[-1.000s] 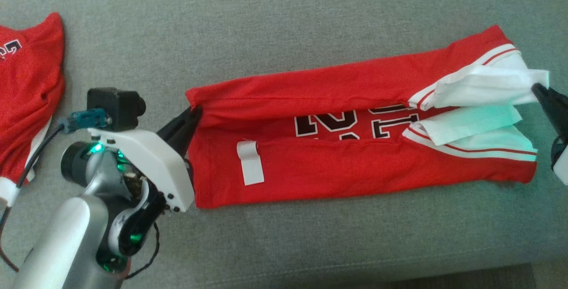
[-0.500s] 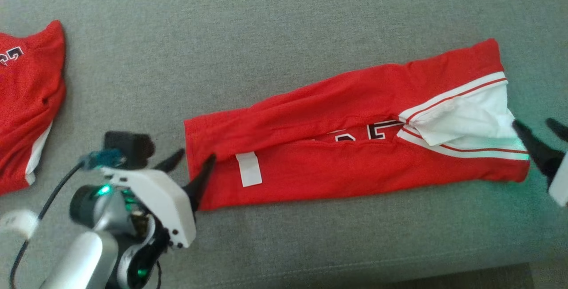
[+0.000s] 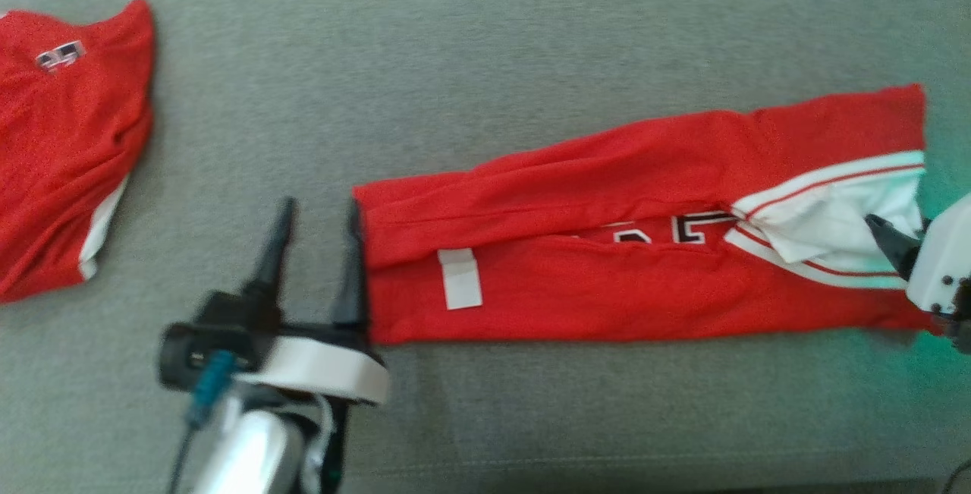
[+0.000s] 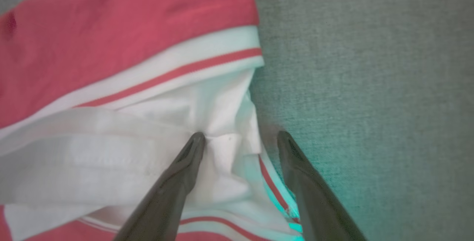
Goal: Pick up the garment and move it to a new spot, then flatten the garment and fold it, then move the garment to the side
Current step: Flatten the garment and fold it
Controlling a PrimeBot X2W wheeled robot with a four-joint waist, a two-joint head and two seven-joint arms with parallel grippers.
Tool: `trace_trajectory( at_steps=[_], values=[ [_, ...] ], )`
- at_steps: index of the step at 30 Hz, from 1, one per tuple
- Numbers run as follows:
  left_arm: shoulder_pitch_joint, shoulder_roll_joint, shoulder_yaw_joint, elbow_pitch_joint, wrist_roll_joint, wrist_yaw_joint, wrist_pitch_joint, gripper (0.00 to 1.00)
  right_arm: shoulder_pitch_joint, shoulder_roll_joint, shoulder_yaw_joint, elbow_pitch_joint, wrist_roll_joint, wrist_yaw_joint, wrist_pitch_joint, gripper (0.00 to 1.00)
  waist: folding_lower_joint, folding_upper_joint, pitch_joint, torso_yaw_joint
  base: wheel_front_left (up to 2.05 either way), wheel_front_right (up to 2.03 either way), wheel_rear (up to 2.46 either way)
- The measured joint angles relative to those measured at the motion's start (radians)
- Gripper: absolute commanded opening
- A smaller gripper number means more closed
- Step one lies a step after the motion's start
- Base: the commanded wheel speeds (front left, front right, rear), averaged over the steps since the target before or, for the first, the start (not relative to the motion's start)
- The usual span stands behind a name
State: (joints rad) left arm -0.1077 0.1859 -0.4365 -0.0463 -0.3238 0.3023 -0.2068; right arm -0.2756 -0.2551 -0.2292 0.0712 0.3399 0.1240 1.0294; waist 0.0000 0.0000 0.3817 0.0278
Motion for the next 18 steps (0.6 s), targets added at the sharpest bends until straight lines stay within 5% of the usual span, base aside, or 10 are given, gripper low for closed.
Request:
trace_trajectory(
  at_steps=[4,5,6,10,18],
  values=[
    [0.0,-0.047,-0.031,0.086,0.017,-0.032,-0.041,1.0,-0.003,0.033,-0.035,0.007,0.003,-0.001,0.016,1.0,0.0,0.0,-0.006,0.039,0.0,0.0,0.0],
    [0.0,-0.059,-0.031,0.107,0.017,-0.04,-0.042,1.0,-0.003,0.038,-0.038,0.007,0.009,-0.001,0.011,0.42,0.0,0.0,-0.011,0.046,0.0,0.0,0.0],
    [0.0,-0.064,-0.034,0.127,0.022,-0.049,-0.042,1.0,-0.005,0.051,-0.045,0.014,0.022,-0.001,-0.004,0.0,0.0,0.0,-0.018,0.051,0.0,0.0,0.0],
    [0.002,-0.098,-0.027,0.134,0.051,-0.104,-0.043,1.0,-0.01,0.083,-0.104,0.047,0.101,-0.001,-0.039,0.0,0.0,0.0,-0.048,0.071,0.0,0.0,0.0],
    [0.083,-0.126,0.045,0.136,0.07,-0.154,-0.043,1.0,-0.01,-0.053,-0.311,0.028,0.081,-0.001,-0.043,0.0,0.0,0.0,-0.115,0.092,0.0,0.0,0.0]
  ],
)
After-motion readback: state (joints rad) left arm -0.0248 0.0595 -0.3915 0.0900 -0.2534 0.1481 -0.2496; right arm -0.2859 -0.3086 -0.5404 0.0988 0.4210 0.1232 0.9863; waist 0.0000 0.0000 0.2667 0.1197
